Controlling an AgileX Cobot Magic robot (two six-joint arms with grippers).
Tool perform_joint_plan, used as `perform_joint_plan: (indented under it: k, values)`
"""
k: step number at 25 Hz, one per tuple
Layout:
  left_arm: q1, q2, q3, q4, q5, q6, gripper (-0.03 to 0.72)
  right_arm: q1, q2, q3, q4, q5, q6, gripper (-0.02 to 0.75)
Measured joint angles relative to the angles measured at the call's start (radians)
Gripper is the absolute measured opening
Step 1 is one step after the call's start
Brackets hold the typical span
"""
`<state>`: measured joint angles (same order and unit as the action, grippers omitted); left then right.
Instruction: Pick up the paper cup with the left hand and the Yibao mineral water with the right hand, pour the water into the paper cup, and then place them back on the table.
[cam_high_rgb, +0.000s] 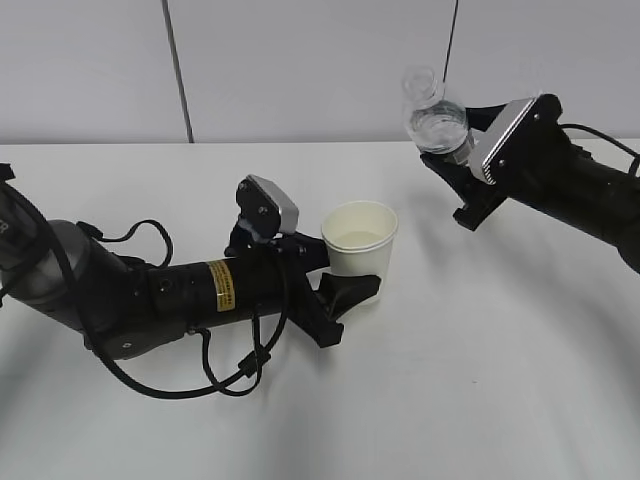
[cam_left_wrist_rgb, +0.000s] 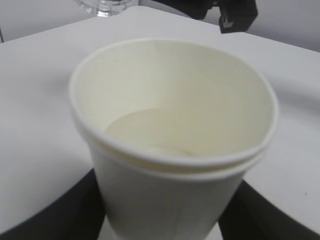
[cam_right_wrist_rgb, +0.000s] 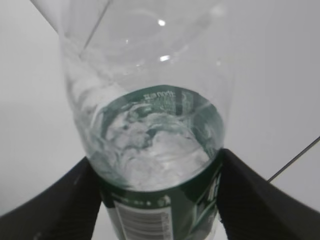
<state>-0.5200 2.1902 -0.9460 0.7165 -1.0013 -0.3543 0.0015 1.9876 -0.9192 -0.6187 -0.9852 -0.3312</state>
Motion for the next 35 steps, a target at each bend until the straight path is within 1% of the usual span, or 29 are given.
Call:
perform_joint_plan:
  k: [7,14,18,30,35]
  values:
    - [0.008,0.0,0.0,-0.042,0.0,0.005,0.409,0.0,0.0,0.0,0.002,0.026,0.19,0.49]
    - [0.041,0.0,0.0,-0.07,0.0,0.006,0.406,0.0,0.0,0.0,0.005,0.078,0.37,0.49]
    - [0.064,0.0,0.0,-0.073,0.001,0.007,0.406,0.0,0.0,0.0,0.005,0.112,0.425,0.49]
    - [0.175,0.0,0.0,-0.075,0.004,0.007,0.406,0.0,0.0,0.0,-0.016,0.141,0.676,0.49]
    - [0.219,0.0,0.0,-0.076,0.005,0.007,0.406,0.0,0.0,0.0,-0.045,0.141,0.723,0.49]
